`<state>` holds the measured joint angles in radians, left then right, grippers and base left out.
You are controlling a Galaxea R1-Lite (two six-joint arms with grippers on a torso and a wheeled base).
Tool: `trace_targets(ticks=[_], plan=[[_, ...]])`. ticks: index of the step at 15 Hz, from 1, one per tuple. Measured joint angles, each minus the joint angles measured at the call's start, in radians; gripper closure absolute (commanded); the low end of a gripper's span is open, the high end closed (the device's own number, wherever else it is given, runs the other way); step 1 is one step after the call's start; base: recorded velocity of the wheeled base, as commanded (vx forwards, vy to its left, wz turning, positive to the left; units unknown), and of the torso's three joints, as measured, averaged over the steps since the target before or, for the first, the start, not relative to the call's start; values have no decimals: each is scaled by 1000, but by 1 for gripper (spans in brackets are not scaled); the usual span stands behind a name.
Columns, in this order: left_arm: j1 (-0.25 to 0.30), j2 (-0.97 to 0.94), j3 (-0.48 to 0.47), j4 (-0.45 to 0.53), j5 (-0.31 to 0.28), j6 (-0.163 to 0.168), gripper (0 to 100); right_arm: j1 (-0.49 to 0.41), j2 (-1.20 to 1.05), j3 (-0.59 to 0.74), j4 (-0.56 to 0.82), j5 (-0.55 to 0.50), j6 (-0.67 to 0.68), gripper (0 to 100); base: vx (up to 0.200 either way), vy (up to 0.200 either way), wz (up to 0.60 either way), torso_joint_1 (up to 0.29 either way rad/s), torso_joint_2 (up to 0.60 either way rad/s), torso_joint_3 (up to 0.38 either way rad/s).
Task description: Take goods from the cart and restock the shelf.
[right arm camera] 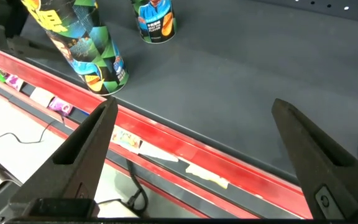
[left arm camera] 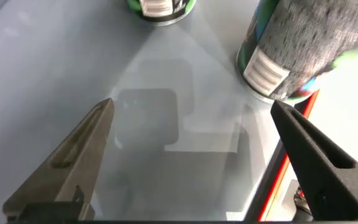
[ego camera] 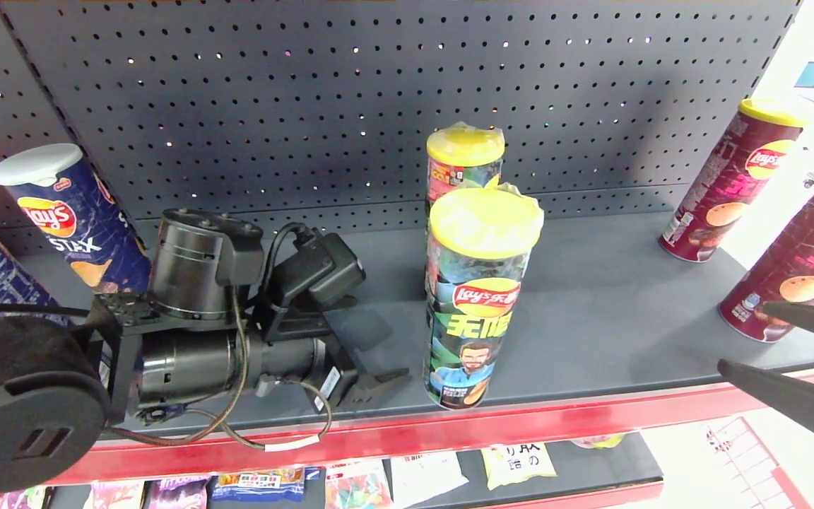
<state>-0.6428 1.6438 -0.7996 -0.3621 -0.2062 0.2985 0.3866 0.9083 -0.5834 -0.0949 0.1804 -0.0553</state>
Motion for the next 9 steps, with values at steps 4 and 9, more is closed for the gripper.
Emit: trace_targets(ticks=[4,9], plan=[[-17,21,-13,-3,0,2,0,-1,-5,-8,0,-2,-1,0,0,0,0,0,0,0],[-19,47,-55,-2,-1,2,0,-2,-3,-13,-1,-1,-1,0,0,0,0,0,0,0]])
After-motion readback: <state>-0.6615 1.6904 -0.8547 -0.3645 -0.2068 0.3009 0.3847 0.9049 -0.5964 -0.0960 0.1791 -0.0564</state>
